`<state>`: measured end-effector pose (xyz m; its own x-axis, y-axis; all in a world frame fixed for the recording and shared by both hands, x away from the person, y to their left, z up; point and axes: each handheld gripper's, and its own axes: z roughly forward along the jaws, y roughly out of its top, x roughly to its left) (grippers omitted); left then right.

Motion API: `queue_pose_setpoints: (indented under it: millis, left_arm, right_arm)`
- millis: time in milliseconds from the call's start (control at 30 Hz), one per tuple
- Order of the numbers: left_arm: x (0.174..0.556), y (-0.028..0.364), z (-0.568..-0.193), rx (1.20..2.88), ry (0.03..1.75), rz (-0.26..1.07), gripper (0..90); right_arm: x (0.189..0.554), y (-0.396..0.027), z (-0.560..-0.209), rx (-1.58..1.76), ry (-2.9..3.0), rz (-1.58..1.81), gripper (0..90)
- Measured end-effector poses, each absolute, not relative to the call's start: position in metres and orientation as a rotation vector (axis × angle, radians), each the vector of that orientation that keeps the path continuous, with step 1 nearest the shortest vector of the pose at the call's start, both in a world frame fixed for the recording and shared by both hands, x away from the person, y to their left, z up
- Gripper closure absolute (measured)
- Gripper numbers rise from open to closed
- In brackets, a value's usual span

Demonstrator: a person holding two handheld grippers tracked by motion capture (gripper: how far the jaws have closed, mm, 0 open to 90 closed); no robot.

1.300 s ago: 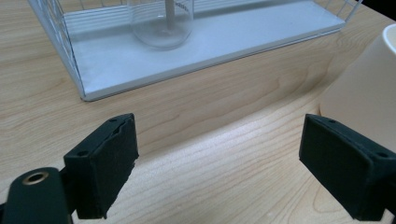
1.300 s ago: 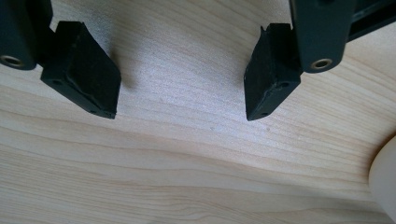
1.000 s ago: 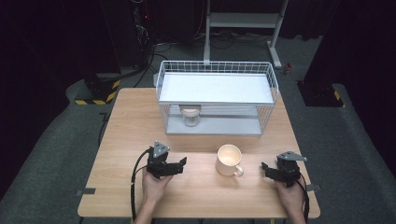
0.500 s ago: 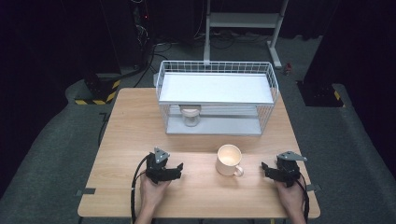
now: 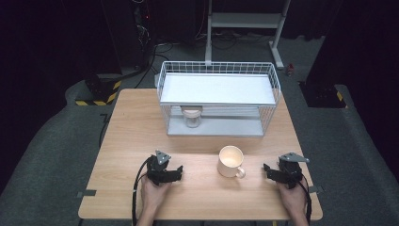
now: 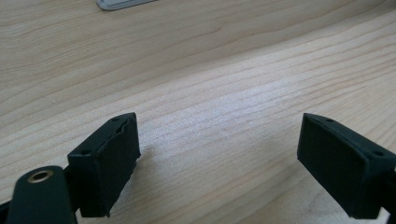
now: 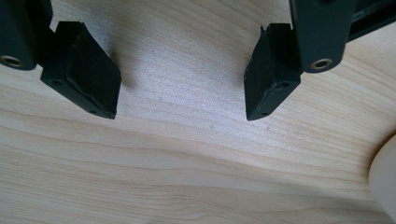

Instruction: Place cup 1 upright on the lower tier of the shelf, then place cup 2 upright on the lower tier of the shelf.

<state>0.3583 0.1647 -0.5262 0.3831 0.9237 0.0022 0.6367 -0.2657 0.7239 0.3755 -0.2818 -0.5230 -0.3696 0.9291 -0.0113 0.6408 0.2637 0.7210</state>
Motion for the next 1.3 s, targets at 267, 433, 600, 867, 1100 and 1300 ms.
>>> queue_pose_setpoints:
  millis: [267, 433, 600, 867, 1100, 1300]
  left_arm:
    - [0.36, 0.164, -0.528, 1.994, 1.336, 0.588, 13.0]
    - [0.36, 0.164, -0.528, 1.998, 1.337, 0.598, 13.8]
    - [0.36, 0.163, -0.528, 1.993, 1.345, 0.6, 14.4]
    - [0.36, 0.163, -0.528, 1.992, 1.346, 0.597, 14.5]
    - [0.36, 0.163, -0.528, 1.994, 1.345, 0.599, 14.5]
    - [0.36, 0.163, -0.528, 1.993, 1.344, 0.598, 14.7]
  right_arm:
    - [0.375, -0.282, -0.523, 1.423, 2.101, 0.887, 27.8]
    - [0.374, -0.283, -0.522, 1.416, 2.118, 0.882, 24.3]
    - [0.361, -0.279, -0.518, 1.366, 2.161, 0.989, 16.6]
    - [0.336, -0.257, -0.51, 1.254, 2.216, 1.197, 13.5]
    - [0.321, -0.239, -0.509, 1.183, 2.262, 1.272, 11.5]
    - [0.318, -0.227, -0.504, 1.146, 2.268, 1.313, 10.7]
